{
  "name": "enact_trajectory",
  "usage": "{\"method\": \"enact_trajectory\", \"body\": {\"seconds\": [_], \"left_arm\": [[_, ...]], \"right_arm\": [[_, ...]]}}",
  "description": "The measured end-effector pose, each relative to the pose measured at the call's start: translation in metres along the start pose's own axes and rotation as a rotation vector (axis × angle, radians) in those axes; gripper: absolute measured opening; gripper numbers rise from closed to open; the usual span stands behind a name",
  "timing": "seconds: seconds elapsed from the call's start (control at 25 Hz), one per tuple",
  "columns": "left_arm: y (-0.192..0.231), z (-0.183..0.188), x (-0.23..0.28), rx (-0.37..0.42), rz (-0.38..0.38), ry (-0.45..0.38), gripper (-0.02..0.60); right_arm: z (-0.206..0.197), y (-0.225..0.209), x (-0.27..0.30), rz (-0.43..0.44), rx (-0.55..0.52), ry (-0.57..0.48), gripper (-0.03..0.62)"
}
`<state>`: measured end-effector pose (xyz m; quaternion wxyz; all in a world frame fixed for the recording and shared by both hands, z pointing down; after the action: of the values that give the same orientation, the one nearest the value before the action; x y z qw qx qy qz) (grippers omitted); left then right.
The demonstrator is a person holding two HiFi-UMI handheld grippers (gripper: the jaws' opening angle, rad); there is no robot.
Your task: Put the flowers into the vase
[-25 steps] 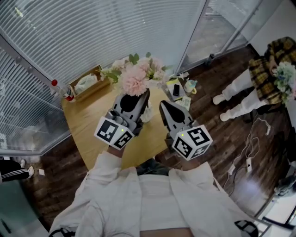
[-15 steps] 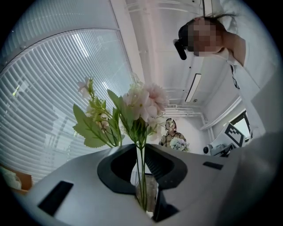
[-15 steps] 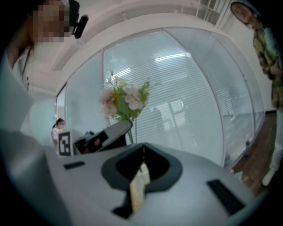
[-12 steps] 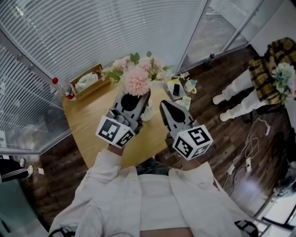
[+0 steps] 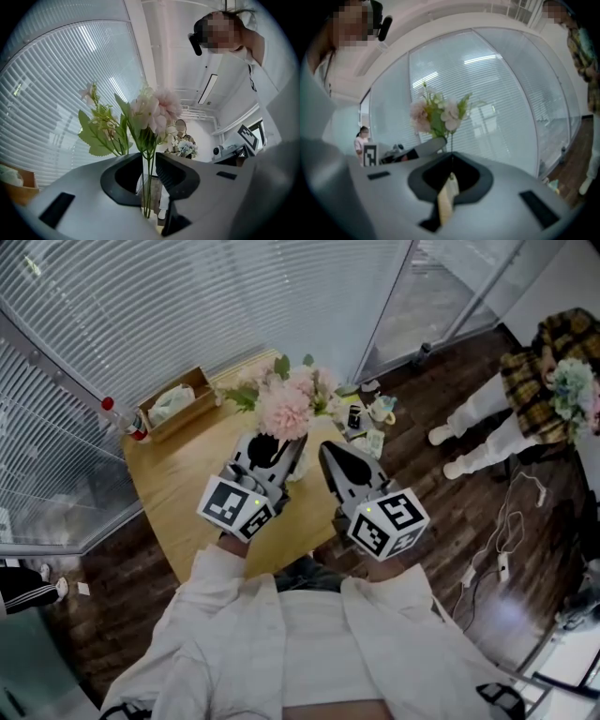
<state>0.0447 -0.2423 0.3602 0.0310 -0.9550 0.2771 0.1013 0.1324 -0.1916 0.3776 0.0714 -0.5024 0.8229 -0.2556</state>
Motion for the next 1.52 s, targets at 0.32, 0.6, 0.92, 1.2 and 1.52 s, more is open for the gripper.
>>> {"method": "enact_trajectory", "body": {"seconds": [0.32, 0.6, 0.92, 1.2, 1.52], "left_arm": [[-0.012, -0.016, -0.008, -0.031, -0.002, 0.076, 0.132], [-0.017, -0.031, -0.017, -0.064, 0.008, 0.136, 0.137], [-0.025, -0.039, -0.022, -0.089, 0.007, 0.194, 0.138], [-0.026, -0.038, -0.028, -0.090, 0.031, 0.207, 0.150], [-0.023, -0.043, -0.046, -0.123, 0.061, 0.227, 0.155]], "right_arm": [[-0.003, 0.002, -0.006, 0.005, -0.002, 0.000, 0.014], [-0.007, 0.004, -0.006, 0.011, -0.003, 0.010, 0.014], [-0.014, 0.007, -0.013, 0.023, 0.005, 0.017, 0.014], [-0.018, 0.006, -0.016, 0.026, 0.007, 0.040, 0.014], [-0.025, 0.013, -0.011, 0.047, 0.014, 0.064, 0.014]]}}
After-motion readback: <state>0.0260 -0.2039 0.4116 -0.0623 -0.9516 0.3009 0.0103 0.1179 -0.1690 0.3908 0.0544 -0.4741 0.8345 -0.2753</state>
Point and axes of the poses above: the fingertips, and each gripper's own axes: x forward along the fingers, y to its left, z out of its top, the point moved 4 cm from there along -x, backward along the fingers, and after that the axes turned 11 degrees about x, right-handed, at the moved point
